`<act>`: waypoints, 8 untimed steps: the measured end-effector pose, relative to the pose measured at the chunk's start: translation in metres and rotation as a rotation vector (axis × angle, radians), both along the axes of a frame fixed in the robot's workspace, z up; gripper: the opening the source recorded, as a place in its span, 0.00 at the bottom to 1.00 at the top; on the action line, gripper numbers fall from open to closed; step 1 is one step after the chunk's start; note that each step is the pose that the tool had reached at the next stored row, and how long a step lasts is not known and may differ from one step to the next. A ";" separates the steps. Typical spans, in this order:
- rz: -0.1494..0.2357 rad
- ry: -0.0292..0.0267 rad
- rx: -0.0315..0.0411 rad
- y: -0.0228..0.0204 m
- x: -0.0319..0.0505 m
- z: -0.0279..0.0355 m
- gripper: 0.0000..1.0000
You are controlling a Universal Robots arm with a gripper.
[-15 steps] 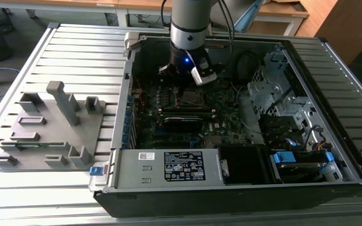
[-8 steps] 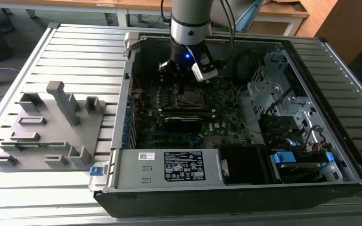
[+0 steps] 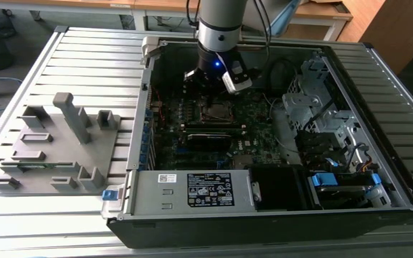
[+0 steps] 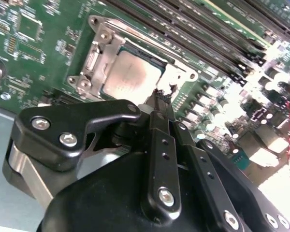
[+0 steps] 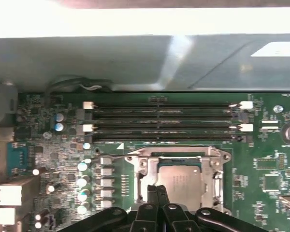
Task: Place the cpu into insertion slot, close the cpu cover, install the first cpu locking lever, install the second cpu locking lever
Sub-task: 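Close the cpu cover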
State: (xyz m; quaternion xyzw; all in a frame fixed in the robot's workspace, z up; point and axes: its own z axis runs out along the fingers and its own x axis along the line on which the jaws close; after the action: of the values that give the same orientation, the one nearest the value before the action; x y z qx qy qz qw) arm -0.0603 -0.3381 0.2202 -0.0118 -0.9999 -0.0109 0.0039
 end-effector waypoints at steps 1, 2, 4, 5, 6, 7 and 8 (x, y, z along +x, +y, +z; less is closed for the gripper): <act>0.000 0.0000 0.0000 0.0000 0.0022 0.0000 0.11; 0.000 0.0000 0.0000 0.0000 0.0045 0.0000 0.11; 0.000 0.0000 0.0000 0.0000 0.0090 0.0000 0.11; 0.000 0.0000 0.0000 0.0000 0.0112 0.0000 0.11; 0.000 0.0000 0.0000 0.0000 0.0135 0.0000 0.11; 0.000 0.0000 0.0000 0.0000 0.0158 -0.0001 0.11; 0.000 0.0000 0.0000 0.0000 0.0176 0.0000 0.11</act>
State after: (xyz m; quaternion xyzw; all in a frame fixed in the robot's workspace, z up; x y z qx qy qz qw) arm -0.0426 -0.3382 0.2202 -0.0118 -0.9999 -0.0109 0.0039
